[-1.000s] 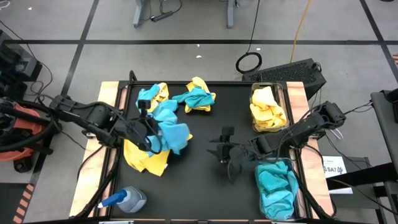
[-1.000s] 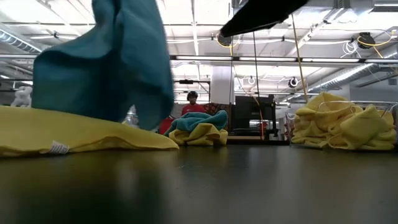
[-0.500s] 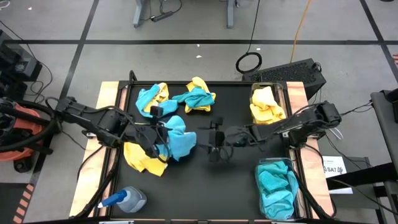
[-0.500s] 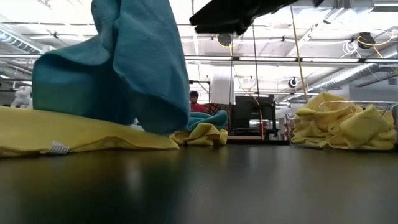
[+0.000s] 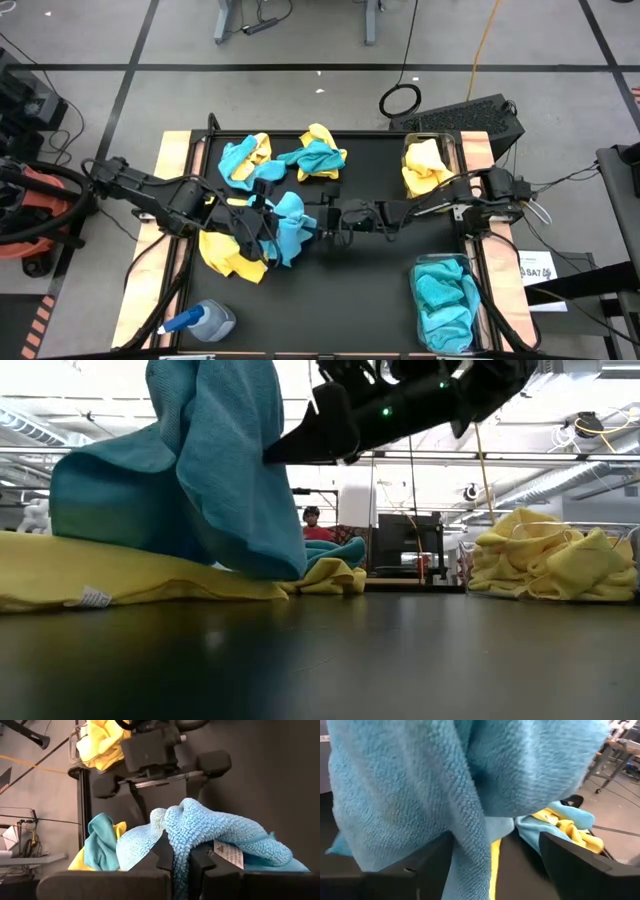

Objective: Sort microfiber towel by color & place in baskets
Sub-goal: Put the blue towel into the bottom transparent bin

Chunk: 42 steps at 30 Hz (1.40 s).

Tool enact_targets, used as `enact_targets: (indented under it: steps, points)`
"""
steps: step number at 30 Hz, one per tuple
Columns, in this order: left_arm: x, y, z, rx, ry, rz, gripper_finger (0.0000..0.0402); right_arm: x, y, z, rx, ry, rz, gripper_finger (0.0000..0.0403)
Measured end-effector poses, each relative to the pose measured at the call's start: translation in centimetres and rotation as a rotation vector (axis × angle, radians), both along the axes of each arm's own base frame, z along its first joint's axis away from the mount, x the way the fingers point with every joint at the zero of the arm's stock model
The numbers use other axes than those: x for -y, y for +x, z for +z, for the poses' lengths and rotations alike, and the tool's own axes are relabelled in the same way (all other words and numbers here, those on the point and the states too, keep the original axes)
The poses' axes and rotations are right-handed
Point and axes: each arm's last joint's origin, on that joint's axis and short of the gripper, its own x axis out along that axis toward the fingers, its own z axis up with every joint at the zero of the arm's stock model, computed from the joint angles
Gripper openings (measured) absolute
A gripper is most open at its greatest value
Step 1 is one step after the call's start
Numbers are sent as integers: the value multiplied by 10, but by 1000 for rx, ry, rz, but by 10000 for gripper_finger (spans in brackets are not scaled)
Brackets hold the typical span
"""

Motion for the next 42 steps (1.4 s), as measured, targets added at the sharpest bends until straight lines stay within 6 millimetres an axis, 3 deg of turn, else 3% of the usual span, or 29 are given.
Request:
enact_targets:
  steps: [3, 9, 11, 14, 19, 28, 36, 42]
  points:
    - [0, 0, 0, 0, -1, 0, 17, 1, 2, -4, 4, -14, 7, 230]
    - [1, 1, -6, -14, -21, -14, 18, -1, 2, -5, -9, -47, 71, 42]
    - [0, 1, -11, -35, -16, -7, 20, -1, 2, -5, -25, -69, 77, 14]
    - [0, 1, -19, -59, -16, 9, 41, -3, -2, -1, -47, -76, 81, 11]
    - [-2, -2, -35, -99, 2, 90, 117, -5, -12, 14, -84, -102, 45, 3]
    - [-6, -4, -66, -159, 8, 194, 252, -21, -50, 64, -89, -158, 18, 1]
    - [-16, -3, -96, -185, -4, 260, 274, -35, -85, 111, 40, -140, 73, 1]
    - [-17, 4, -111, -126, -43, 246, 274, -40, -108, 134, 104, -136, 109, 0]
